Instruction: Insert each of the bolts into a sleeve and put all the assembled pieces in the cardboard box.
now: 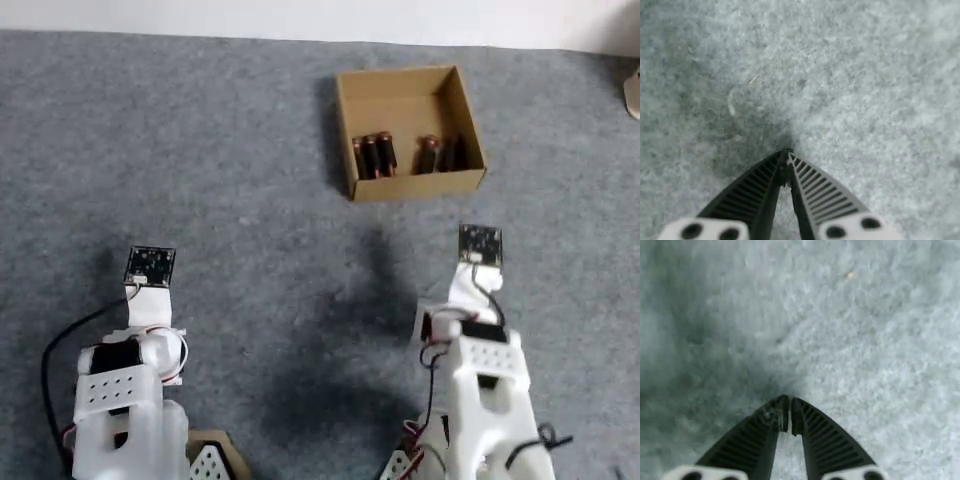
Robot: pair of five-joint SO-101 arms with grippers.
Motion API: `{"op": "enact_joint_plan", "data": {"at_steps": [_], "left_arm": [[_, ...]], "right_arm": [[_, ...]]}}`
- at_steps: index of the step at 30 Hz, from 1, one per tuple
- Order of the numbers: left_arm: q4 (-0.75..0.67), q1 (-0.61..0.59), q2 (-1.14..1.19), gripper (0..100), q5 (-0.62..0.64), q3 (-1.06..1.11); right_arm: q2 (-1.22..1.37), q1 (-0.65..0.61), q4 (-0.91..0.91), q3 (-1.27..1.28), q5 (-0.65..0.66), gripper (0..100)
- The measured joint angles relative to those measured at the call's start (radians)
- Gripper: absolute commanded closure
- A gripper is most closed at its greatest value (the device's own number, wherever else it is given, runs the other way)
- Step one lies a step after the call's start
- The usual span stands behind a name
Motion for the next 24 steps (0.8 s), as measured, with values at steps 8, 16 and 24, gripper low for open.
{"op": "enact_joint_plan", "data": {"at_steps": [8,16,24], "left_arm": [[0.0,-0.005,0.0,99,-0.002,0.0],[0.043,-0.006,-0.281,99,0.0,0.107],[0.356,0.012,-0.767,99,-0.072,0.157]], "right_arm": [[-0.276,0.0,-0.014,0.195,0.0,99.5],[-0.549,0.0,-0.017,0.298,0.0,99.3],[-0.775,0.0,0.077,0.302,0.0,99.2]]}}
